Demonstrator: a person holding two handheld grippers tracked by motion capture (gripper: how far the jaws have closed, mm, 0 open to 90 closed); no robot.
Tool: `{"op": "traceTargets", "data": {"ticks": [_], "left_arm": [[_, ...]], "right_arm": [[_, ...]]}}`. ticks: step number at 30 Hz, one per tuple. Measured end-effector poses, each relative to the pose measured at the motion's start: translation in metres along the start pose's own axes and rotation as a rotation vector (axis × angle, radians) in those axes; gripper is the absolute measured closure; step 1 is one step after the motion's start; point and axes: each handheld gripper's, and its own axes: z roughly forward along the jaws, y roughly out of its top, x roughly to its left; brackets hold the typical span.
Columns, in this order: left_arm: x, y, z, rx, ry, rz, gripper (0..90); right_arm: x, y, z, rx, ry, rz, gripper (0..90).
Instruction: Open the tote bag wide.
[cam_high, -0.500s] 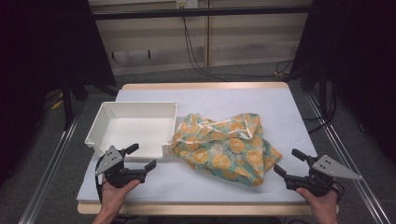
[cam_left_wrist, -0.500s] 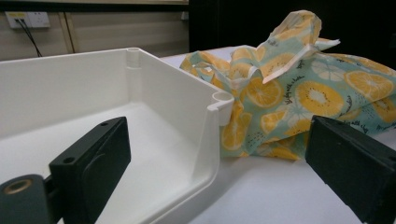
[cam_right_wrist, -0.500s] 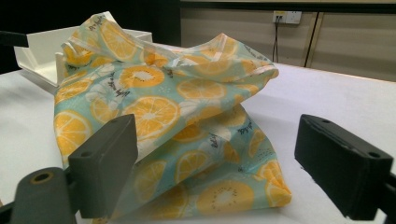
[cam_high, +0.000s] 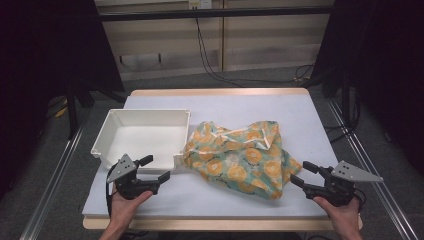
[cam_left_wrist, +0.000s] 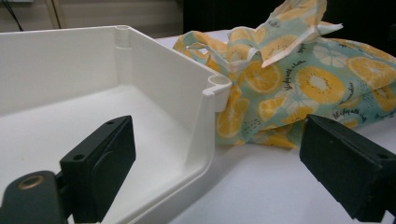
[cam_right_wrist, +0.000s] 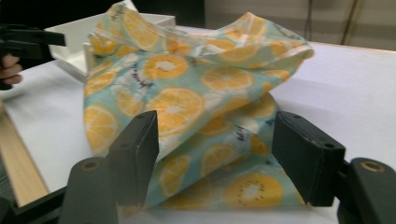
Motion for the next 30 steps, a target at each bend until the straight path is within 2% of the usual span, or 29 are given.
{"op": "traceTargets", "data": {"ticks": [3,5,8,9,15,17,19,20,25,30], "left_arm": [[-0.003,0.0,-0.002,-0.002,-0.017,0.008,13.3],[-0.004,0.0,-0.003,-0.009,-0.035,0.02,14.3],[-0.005,0.001,-0.003,-0.003,-0.039,0.036,15.8],[-0.006,0.001,-0.002,-0.007,-0.044,0.03,16.4],[-0.006,0.0,0.0,0.0,-0.058,0.03,17.6],[-0.006,0.0,0.0,0.004,-0.061,0.028,17.6],[-0.007,0.0,0.0,0.007,-0.069,0.026,21.3],[-0.008,0.0,0.0,0.013,-0.06,0.03,21.4],[-0.007,-0.001,-0.001,0.007,-0.06,0.024,19.1],[-0.005,-0.001,-0.001,0.01,-0.052,0.019,17.4]], "right_arm": [[-0.001,0.005,0.003,0.007,0.063,-0.007,39.1],[-0.001,0.009,0.007,0.018,0.079,-0.009,39.6],[0.0,0.016,0.013,0.037,0.111,-0.019,41.3],[0.0,0.019,0.015,0.039,0.124,-0.021,42.3],[-0.002,0.036,0.035,0.065,0.174,-0.03,56.7],[-0.003,0.041,0.043,0.068,0.185,-0.036,59.3],[-0.004,0.048,0.053,0.075,0.205,-0.04,61.6],[-0.004,0.051,0.056,0.077,0.208,-0.046,63.1],[-0.007,0.066,0.07,0.085,0.233,-0.057,63.9],[-0.01,0.075,0.081,0.097,0.229,-0.063,60.6]]}}
